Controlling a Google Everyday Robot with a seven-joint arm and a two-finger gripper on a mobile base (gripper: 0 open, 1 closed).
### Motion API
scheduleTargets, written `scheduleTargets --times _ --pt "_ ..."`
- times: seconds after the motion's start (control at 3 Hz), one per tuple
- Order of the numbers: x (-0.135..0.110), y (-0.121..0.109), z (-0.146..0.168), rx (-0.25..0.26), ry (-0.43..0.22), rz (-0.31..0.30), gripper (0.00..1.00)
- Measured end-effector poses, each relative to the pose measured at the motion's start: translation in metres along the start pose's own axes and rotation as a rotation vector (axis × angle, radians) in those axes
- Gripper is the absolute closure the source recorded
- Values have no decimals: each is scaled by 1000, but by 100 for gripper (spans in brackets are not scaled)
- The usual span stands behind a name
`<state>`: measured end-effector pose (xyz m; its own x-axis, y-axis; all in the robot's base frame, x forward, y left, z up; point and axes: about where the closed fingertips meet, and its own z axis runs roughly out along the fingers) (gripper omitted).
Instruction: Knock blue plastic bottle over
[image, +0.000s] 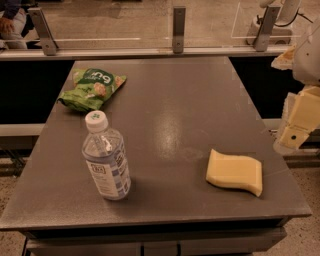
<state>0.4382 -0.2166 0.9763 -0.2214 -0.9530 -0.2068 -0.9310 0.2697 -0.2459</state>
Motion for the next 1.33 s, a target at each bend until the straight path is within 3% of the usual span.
scheduleTargets --times 0.33,0.67,1.0,1.33 --pt "0 0 0 0 0 0 0" --pt "-25 -2 7 -5 -23 -42 0" --pt "-97 3 20 -30 -144 -154 0" --pt "-179 30 30 -74 -296 -274 0"
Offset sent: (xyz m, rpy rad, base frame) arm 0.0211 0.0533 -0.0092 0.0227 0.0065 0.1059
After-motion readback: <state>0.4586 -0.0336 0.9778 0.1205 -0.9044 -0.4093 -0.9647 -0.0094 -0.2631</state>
